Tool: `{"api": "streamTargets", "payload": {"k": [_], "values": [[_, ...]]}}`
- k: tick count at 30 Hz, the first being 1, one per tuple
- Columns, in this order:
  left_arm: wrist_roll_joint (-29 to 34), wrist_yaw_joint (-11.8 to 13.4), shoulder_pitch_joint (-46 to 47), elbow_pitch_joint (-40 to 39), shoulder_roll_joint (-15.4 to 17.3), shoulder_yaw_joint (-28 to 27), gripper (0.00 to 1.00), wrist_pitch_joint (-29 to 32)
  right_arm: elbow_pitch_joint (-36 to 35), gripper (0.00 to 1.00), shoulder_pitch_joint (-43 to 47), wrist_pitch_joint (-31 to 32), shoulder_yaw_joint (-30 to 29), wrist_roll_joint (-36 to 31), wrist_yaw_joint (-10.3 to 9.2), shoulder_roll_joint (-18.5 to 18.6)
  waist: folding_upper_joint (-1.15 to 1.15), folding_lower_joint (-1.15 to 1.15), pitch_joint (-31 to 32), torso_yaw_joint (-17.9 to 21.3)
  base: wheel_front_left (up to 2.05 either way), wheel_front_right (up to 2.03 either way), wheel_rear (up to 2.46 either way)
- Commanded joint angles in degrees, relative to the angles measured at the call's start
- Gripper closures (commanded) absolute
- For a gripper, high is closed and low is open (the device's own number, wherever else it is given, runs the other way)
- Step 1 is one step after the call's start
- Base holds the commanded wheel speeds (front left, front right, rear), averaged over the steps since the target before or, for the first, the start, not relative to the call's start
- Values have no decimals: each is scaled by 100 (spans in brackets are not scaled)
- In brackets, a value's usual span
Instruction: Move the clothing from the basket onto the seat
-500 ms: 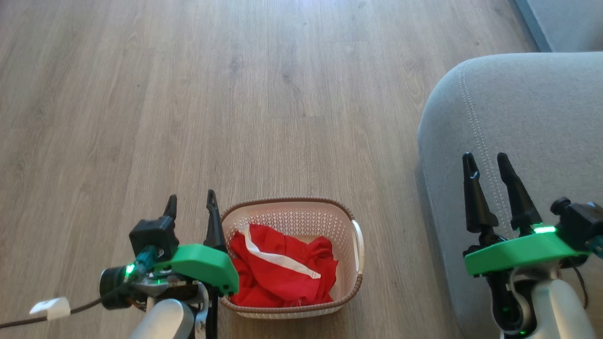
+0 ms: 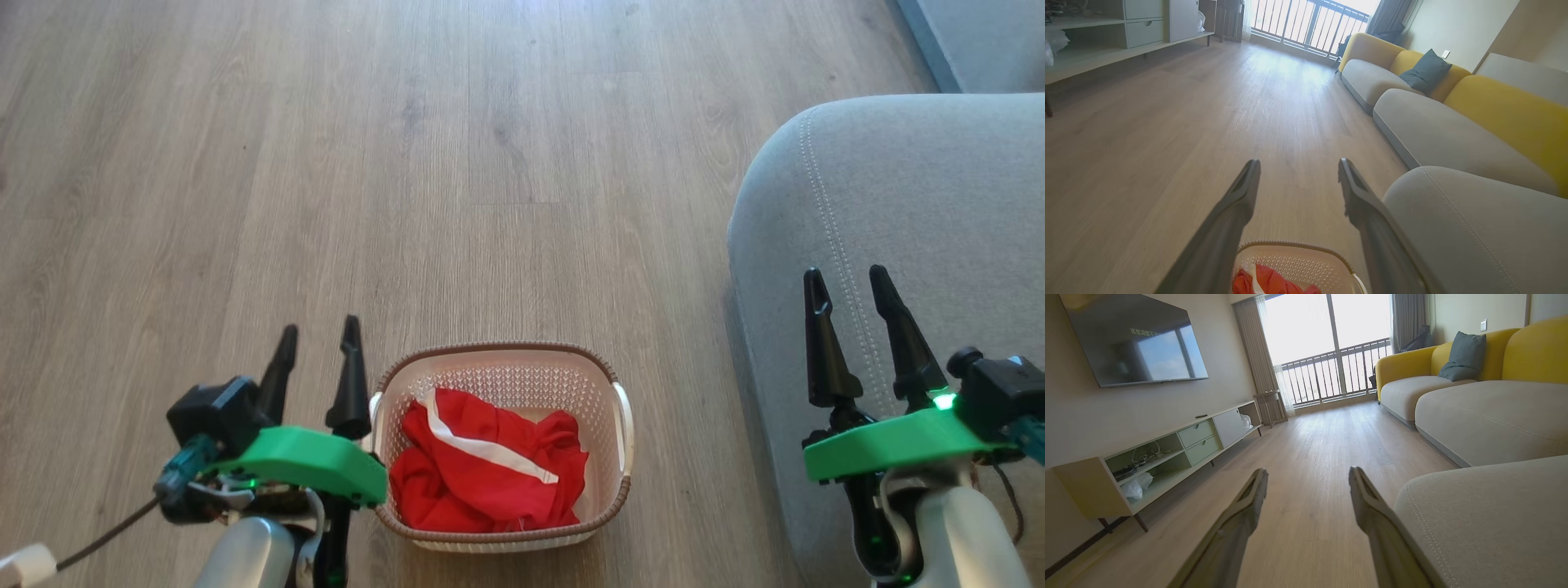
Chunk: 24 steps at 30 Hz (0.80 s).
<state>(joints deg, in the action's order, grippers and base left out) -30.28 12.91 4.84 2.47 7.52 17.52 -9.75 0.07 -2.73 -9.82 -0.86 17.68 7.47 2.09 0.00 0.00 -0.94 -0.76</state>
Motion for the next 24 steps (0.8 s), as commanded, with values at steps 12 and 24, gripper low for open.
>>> {"api": "streamTargets", "payload": {"k": [12, 24], "values": [[1722, -24, 156, -375, -351, -629, 0, -274, -320, 0, -175, -264, 135, -754, 2, 69, 0, 0, -17, 20, 0, 0, 0], [1874, -606, 40, 309, -462, -819, 0, -474, 202, 0, -109, -467, 388, -1041, 2, 76, 0, 0, 78, -14, 0, 0, 0]]}}
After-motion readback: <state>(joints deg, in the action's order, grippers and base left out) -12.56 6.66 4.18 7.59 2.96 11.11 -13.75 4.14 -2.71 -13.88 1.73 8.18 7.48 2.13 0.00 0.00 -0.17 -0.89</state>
